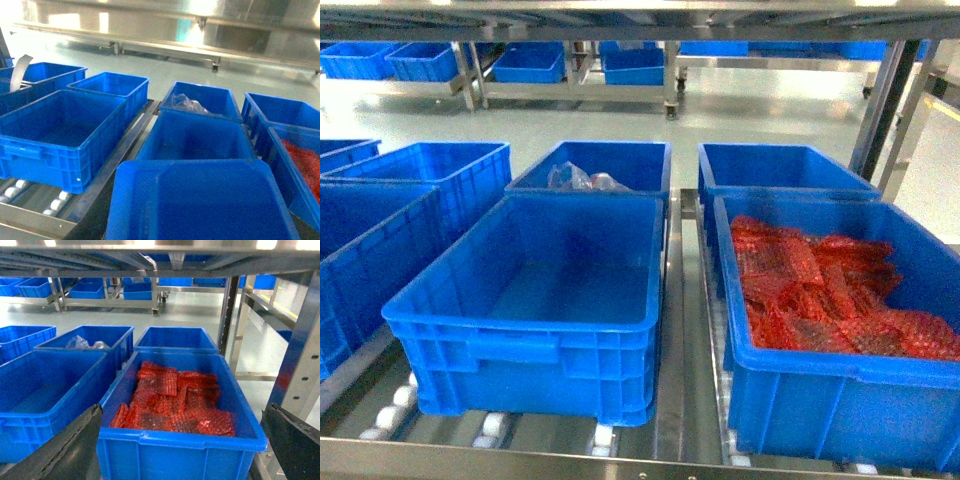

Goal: Pick blue part to blue bin on bottom shelf

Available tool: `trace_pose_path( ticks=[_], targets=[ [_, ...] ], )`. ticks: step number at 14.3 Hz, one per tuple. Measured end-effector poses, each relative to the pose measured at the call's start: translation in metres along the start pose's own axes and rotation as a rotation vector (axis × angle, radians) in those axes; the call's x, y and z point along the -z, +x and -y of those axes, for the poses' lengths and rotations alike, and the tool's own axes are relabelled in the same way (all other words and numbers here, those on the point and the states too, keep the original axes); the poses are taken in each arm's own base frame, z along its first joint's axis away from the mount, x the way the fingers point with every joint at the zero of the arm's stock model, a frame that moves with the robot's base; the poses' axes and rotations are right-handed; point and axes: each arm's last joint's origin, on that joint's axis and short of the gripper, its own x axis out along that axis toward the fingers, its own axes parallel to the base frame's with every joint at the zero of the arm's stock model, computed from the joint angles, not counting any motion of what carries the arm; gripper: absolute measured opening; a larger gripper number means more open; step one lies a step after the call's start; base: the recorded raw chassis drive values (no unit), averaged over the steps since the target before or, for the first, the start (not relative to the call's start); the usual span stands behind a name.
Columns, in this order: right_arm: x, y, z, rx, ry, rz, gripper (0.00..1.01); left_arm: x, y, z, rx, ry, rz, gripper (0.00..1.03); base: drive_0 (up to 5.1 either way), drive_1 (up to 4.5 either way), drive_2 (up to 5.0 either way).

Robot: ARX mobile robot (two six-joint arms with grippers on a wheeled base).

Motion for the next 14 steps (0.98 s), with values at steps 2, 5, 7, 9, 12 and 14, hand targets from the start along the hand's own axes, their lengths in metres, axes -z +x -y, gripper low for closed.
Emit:
trace_pose_path(
  ticks=[2, 5, 7, 9, 12, 14],
  targets=[
    [0.0, 0.0, 0.0, 0.0, -0.001, 0.0, 0.98, 0.0001, 0.0, 0.0, -0.001, 0.001, -0.001, 0.43, 0.0, 0.0, 0.0],
    [0.0, 0.0, 0.0, 0.0, -0.001, 0.0, 0.98, 0.0, 0.0, 0.0, 0.0, 0.0, 0.0, 0.43, 0.0, 0.0, 0.0],
    [0.0, 0.0, 0.0, 0.0, -0.002, 0.0, 0.98, -0.0001, 0.0, 0.0, 0.0, 0.0, 0.001, 0.43, 0.0, 0.0, 0.0],
    [0.0001, 0.0, 0.0, 0.0, -0.001, -0.001, 0.98, 0.0007, 0.0, -0.0001, -0.001, 0.003, -0.003, 0.43, 0.0, 0.0, 0.0],
    [0.0001, 0.0, 0.0, 0.0, -0.001, -0.001, 0.98, 0.0007, 0.0, -0.0001, 0.0, 0.003, -0.003, 0.43, 0.0, 0.0, 0.0],
    [0.0001, 0.0, 0.0, 0.0, -0.001, -0.001, 0.98, 0.0007, 0.0, 0.0, 0.0, 0.002, -0.002, 0.43, 0.0, 0.0, 0.0]
  ],
)
